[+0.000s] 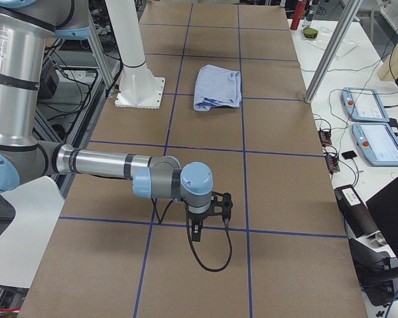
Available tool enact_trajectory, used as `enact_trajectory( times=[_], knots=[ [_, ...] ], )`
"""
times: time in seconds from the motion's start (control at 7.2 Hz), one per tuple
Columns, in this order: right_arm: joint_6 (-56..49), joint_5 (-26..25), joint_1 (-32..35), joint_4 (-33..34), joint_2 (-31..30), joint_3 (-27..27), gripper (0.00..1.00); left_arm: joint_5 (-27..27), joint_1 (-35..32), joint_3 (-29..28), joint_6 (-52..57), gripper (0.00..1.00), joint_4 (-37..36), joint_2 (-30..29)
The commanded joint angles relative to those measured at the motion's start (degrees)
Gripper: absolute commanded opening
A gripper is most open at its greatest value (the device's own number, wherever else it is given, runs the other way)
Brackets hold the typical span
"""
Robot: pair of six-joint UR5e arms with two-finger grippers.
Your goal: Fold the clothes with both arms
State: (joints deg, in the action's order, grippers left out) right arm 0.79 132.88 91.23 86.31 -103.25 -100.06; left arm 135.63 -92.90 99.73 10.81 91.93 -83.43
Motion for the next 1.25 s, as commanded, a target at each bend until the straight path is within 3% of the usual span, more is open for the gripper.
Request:
enact_trajectory(
  times=[0.0,1.11],
  knots=[
    [0.0,-0.1,0.0,0.0,0.3,-0.1,1.00,-0.1,0.0,-0.2,0.0,1.00,0.0,0.0],
    [0.0,-0.4,0.0,0.0,-0.3,-2.2,1.00,0.0,0.0,-0.4,0.0,1.00,-0.1,1.2]
  ],
)
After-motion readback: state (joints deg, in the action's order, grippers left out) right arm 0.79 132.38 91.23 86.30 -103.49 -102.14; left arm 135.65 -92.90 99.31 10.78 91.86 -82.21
